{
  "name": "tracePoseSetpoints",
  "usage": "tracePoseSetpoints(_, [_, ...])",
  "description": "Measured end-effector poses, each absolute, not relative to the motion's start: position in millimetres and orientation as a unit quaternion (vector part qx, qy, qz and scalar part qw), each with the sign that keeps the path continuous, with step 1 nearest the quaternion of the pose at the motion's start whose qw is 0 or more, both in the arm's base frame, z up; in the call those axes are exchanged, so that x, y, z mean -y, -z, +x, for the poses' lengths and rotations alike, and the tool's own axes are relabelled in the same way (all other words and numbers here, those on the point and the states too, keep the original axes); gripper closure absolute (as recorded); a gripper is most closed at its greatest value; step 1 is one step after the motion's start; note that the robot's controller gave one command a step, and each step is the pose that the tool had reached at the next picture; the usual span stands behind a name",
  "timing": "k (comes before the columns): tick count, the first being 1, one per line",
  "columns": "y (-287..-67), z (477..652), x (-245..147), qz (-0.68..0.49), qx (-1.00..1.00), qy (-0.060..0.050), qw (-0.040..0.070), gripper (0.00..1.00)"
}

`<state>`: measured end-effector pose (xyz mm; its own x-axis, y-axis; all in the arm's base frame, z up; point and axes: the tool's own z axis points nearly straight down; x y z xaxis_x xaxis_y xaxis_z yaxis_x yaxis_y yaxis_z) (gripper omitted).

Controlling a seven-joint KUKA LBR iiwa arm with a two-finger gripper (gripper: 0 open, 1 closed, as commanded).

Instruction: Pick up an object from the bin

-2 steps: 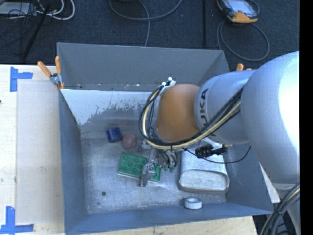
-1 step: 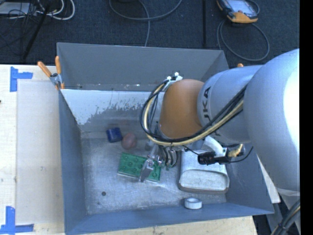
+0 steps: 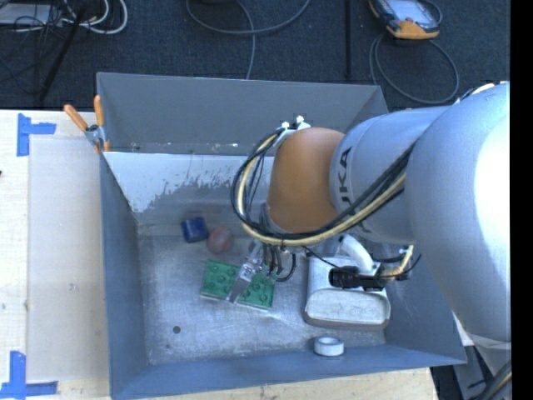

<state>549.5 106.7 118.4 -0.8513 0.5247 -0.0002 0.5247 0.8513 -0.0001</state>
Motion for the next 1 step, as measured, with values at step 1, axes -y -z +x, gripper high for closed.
tracePoseSetpoints(1, [-72.0,545.4,-102.2,0.387,-0.922,-0.001,0.0,0.0])
